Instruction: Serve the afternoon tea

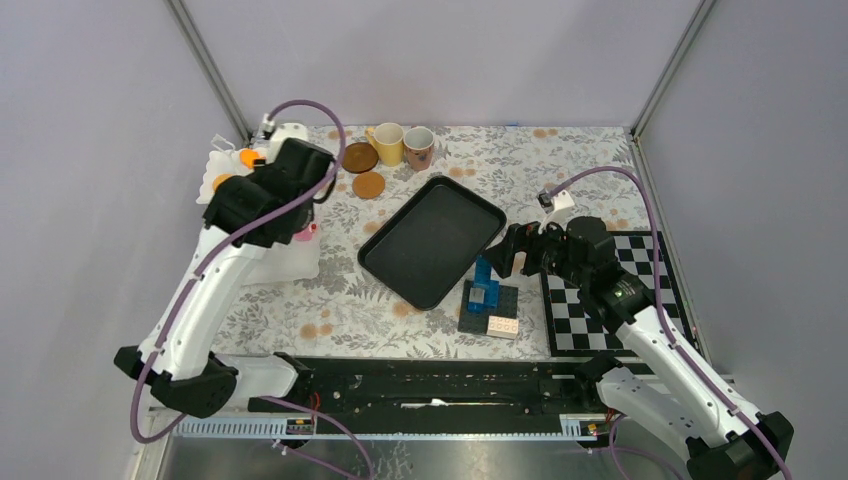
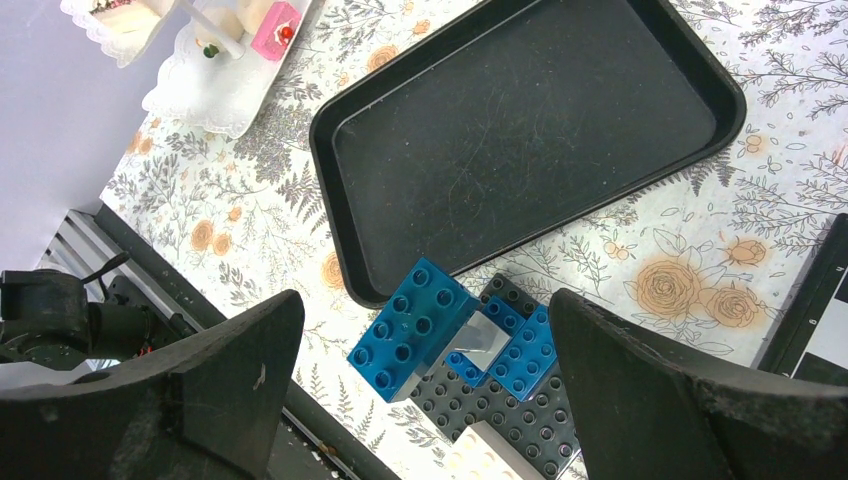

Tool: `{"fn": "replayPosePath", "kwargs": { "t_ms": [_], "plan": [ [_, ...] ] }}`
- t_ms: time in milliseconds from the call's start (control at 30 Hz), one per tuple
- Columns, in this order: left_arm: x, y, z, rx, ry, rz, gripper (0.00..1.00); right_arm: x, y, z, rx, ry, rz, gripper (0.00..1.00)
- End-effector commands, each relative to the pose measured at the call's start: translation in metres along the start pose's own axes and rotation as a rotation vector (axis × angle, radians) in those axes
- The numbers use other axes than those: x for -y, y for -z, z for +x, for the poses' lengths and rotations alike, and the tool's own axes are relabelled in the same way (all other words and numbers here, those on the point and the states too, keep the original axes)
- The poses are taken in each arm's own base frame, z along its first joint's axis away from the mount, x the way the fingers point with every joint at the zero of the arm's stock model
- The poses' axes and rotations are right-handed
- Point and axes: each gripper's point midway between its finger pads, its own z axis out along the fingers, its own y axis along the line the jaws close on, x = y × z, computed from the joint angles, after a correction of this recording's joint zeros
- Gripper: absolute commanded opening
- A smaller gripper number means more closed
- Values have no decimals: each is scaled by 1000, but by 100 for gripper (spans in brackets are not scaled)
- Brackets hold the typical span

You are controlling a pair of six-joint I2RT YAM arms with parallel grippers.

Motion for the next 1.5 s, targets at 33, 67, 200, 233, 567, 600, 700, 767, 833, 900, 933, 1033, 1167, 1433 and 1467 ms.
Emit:
{"fn": "replayPosePath", "kwargs": {
  "t_ms": [33,67,200,233,567,600,700,767,833,900,933,1033,1167,1433,1467],
  "plan": [
    [-56,1,-17,50,32,-125,18,-5,2,-17,64,21,-10,100],
    [-61,0,-16,52,41,-140,20,-5,2,-16,62,20,-8,100],
    [-70,-5,-13,39,66,-175,22,-5,2,-15,60,19,-11,100],
    [-70,-7,-11,33,67,-176,21,-5,2,-14,57,18,-11,100],
    [-61,-32,10,-49,67,-167,20,-5,5,-14,66,27,-14,100],
    [-59,-33,11,-53,70,-162,19,-5,5,-13,67,26,-14,100],
    [-59,-34,17,-69,77,-161,20,-5,5,-12,64,25,-13,100],
    [-60,-34,21,-75,78,-171,20,-5,4,-12,59,23,-14,100],
    [-62,-35,23,-76,78,-188,23,-5,3,-12,57,22,-15,100],
    [-64,-35,25,-77,78,-202,29,-5,3,-13,58,24,-14,100],
    [-65,-36,26,-77,76,-208,31,-5,3,-14,59,25,-14,99],
    [-67,-36,26,-76,74,-216,34,-5,3,-14,60,24,-11,100],
    [-71,-30,18,-48,95,-221,39,-5,1,-13,55,18,-11,100],
    [-72,-23,10,-20,114,-200,47,-5,0,-11,45,6,-15,100],
    [-72,-22,9,-15,118,-196,48,-5,0,-12,47,7,-15,99]
  ]
}}
